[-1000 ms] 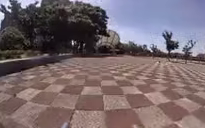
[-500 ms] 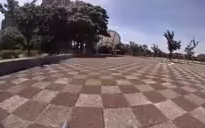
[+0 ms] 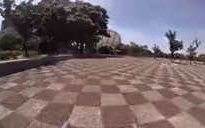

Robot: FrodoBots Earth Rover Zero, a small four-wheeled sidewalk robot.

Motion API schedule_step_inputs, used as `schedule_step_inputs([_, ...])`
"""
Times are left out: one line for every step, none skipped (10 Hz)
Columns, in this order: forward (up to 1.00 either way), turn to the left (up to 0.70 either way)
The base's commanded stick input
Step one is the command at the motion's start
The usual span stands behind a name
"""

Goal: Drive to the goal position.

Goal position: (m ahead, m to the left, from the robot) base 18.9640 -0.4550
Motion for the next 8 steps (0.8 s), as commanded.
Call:
schedule_step_inputs([0.70, 0.00])
schedule_step_inputs([0.70, 0.00])
schedule_step_inputs([0.70, 0.00])
schedule_step_inputs([0.70, 0.00])
schedule_step_inputs([0.70, 0.00])
schedule_step_inputs([0.70, 0.00])
schedule_step_inputs([0.70, 0.00])
schedule_step_inputs([0.70, 0.00])
